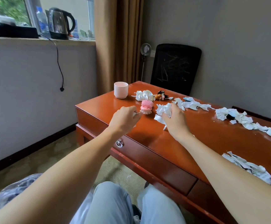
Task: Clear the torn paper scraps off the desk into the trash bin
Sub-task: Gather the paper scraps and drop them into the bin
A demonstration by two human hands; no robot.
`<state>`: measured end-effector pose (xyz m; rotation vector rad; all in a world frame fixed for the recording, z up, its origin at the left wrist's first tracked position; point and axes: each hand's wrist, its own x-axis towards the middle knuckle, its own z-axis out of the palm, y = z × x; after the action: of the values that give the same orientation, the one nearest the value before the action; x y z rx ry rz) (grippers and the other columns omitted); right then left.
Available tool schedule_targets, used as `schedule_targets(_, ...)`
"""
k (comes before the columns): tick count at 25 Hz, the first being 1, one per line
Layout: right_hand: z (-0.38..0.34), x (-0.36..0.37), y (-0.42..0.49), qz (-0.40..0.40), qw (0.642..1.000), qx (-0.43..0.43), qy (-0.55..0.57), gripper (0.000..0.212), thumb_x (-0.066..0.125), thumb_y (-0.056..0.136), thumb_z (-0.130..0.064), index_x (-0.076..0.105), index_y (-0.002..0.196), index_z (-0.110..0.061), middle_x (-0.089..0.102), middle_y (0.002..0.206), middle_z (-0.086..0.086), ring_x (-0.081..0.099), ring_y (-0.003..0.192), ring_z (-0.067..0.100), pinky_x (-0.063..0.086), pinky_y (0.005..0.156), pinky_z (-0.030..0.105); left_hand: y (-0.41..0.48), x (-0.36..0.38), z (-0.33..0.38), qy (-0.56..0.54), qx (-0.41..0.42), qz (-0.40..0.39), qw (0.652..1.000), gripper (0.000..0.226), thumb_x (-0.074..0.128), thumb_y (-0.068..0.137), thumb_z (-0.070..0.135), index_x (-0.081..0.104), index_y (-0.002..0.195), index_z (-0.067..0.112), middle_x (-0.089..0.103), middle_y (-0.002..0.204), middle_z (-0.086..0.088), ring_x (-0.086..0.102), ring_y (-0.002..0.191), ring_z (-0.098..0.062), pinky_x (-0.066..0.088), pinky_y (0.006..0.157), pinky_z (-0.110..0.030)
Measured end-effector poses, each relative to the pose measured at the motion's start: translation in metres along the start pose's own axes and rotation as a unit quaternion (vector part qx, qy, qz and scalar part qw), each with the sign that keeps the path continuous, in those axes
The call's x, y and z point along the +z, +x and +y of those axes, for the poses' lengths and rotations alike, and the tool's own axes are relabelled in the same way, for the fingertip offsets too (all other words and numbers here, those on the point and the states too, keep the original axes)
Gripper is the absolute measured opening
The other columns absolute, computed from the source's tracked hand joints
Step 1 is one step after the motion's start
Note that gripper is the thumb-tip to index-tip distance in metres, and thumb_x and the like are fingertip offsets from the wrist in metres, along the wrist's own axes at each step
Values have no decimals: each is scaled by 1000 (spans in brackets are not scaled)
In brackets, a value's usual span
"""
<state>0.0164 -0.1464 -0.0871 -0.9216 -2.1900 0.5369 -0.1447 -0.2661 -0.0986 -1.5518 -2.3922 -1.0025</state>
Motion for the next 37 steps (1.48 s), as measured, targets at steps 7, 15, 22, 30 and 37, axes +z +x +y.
schedule_targets(7,-68,50,2,-29,997,-67,24,13,59,96,-16,51,105,-12,55,92,1,54,82,15,39,57,14,-29,-55,-44,17,-42,50,998,28,55,99,36,52,77,20,56,70,8,49,52,-4,30,48,-15)
schedule_targets(15,-138,108,-16,-84,986,-127,64,15,62,94,-11,47,92,-11,57,90,3,51,80,16,37,66,25,-67,-100,-116,55,-129,82,987,36,54,97,42,55,74,15,61,64,2,58,60,-22,47,58,-29)
schedule_targets(22,-193,180,-34,-147,968,-182,93,14,63,95,-18,51,100,-14,64,100,5,63,86,17,54,61,25,-109,-128,-190,53,-189,110,974,35,52,96,45,54,74,18,68,63,0,63,66,-29,55,68,-36)
schedule_targets(30,-231,269,-63,-230,946,-199,114,16,58,95,-13,44,87,-14,56,83,0,49,70,16,35,52,23,-167,-135,-277,67,-263,103,957,36,48,98,47,52,80,15,66,59,3,63,67,-27,54,71,-37)
schedule_targets(37,-245,348,-98,-309,925,-186,123,12,57,95,-14,48,91,-7,59,85,3,54,77,24,45,64,39,-207,-120,-340,74,-305,90,945,36,49,99,47,55,81,16,66,61,4,63,63,-22,54,65,-38)
